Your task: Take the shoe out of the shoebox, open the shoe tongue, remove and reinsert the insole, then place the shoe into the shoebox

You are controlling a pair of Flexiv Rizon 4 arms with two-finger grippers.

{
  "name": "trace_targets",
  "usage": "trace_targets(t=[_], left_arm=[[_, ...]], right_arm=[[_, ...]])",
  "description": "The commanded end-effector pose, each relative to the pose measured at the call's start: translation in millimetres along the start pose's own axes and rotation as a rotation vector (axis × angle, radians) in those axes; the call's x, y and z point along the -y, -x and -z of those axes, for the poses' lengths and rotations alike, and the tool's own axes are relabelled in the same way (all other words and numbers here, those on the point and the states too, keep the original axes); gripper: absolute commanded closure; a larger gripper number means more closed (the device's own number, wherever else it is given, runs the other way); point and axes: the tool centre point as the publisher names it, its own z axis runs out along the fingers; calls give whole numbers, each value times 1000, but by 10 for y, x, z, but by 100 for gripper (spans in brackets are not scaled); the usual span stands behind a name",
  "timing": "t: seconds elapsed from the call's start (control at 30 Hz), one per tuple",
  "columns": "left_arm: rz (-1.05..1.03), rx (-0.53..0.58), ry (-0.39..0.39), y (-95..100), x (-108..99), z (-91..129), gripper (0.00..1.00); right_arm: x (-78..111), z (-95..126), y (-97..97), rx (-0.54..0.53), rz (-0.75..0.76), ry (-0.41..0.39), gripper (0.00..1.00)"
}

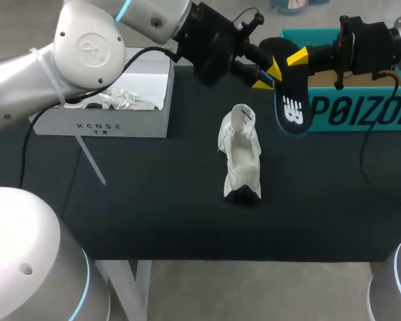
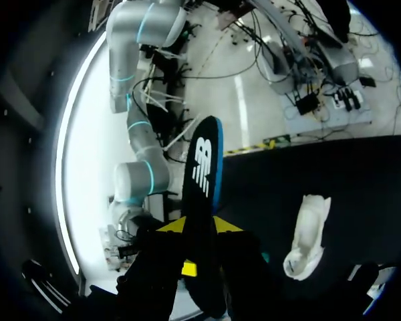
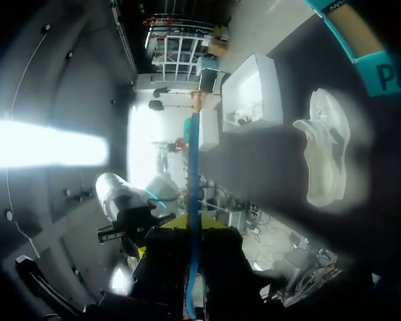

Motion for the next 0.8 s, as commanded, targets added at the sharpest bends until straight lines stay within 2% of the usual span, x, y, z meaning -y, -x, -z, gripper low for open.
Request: trace_targets(t=[0.03, 0.23, 0.37, 0.6, 0.8], left_arm=[[31, -125, -32, -20, -43, 110, 0], [99, -410, -100, -164, -114, 244, 0], [133, -559, -64, -148, -193, 313, 0], [144, -660, 14, -52, -338, 316, 0], [151, -693, 63, 51, -436, 308, 0]], right_arm=[[-45, -52, 39, 15, 1, -4, 100], [-83, -121, 188, 62, -6, -2, 100], [-102, -175, 257, 108, 0, -1, 100], [-114, -259, 285, 125, 0, -2, 100], [-90, -343, 296, 53, -59, 12, 100]])
